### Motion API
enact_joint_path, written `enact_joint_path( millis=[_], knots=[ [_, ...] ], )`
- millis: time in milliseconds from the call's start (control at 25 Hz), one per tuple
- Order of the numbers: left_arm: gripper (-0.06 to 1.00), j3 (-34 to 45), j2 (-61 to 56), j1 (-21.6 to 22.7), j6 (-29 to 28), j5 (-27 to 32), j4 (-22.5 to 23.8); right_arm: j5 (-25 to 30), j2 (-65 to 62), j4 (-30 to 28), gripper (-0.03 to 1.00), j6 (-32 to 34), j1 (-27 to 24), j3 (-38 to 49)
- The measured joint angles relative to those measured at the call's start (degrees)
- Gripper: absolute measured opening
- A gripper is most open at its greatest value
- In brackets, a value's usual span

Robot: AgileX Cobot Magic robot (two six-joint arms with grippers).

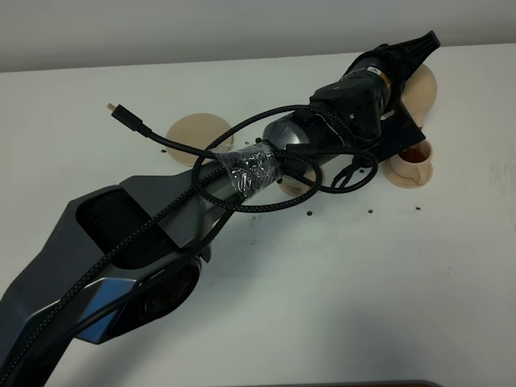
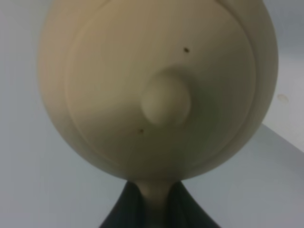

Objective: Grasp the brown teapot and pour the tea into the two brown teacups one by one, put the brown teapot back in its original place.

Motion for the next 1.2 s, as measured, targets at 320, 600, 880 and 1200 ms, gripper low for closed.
enact_joint_path(
  millis=[320,600,880,1200],
  knots=[
    [0.12,0.0,0.0,0.0,2.4,-0.1,0.0,0.0,0.0,0.0,0.41,0.0,0.0,0.0],
    [0.12,0.0,0.0,0.0,2.57,-1.05,0.02,0.0,0.0,0.0,0.41,0.0,0.0,0.0],
    [0.12,0.0,0.0,0.0,2.69,-1.43,2.15,0.0,0.0,0.0,0.41,0.0,0.0,0.0],
    [0.12,0.0,0.0,0.0,2.75,-1.45,3.1,0.0,0.0,0.0,0.41,0.0,0.0,0.0]
  ],
)
